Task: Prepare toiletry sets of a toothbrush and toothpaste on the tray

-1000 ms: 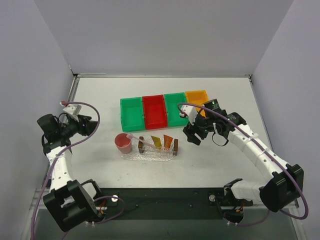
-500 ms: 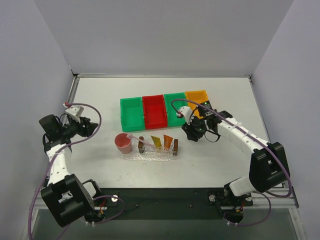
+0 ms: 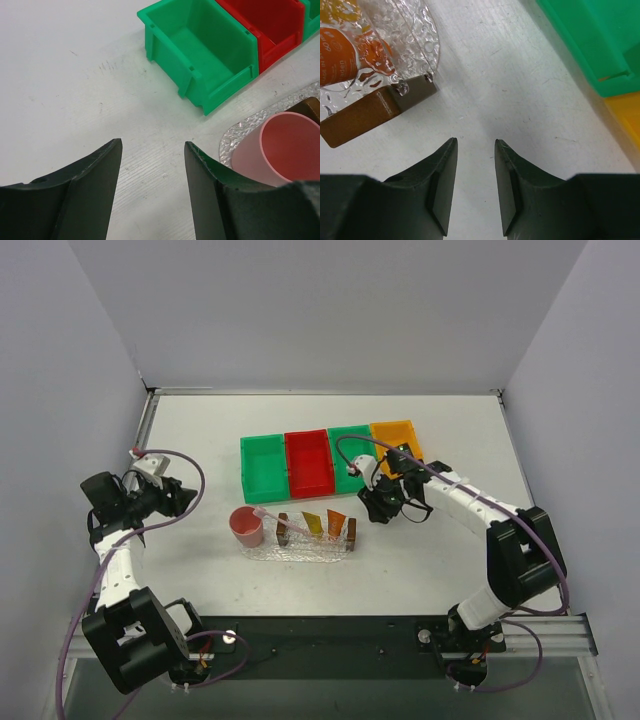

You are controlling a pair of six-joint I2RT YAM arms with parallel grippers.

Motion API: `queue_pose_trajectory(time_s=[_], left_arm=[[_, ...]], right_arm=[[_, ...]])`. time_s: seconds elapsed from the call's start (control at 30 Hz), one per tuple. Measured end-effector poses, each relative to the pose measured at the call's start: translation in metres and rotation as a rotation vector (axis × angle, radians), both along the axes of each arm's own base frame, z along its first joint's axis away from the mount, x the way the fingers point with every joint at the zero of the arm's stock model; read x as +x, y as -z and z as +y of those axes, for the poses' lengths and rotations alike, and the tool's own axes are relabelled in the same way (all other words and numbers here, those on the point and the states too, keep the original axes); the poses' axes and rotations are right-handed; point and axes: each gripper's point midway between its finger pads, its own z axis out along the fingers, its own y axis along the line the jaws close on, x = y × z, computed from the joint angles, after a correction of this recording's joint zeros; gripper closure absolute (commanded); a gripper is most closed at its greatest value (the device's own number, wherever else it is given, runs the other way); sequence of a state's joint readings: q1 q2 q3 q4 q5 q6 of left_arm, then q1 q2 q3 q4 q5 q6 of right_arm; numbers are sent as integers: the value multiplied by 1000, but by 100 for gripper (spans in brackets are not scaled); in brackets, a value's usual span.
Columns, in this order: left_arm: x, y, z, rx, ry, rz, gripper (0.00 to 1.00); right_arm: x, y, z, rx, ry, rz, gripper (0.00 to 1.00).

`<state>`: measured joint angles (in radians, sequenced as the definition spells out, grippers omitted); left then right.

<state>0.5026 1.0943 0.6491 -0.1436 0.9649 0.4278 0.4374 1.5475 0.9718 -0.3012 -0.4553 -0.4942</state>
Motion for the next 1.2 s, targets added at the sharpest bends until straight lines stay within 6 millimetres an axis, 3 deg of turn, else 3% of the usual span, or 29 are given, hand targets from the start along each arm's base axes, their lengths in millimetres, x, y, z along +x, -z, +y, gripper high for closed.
queue_pose_trajectory(time_s=[0.5,1.2], left_arm=[[0,1,1,7,-6,2,37],[0,3,2,27,-1,-5,37]], right_arm=[[-14,14,18,16,-18,76,70],[-18,6,36,41,-49,76,70]])
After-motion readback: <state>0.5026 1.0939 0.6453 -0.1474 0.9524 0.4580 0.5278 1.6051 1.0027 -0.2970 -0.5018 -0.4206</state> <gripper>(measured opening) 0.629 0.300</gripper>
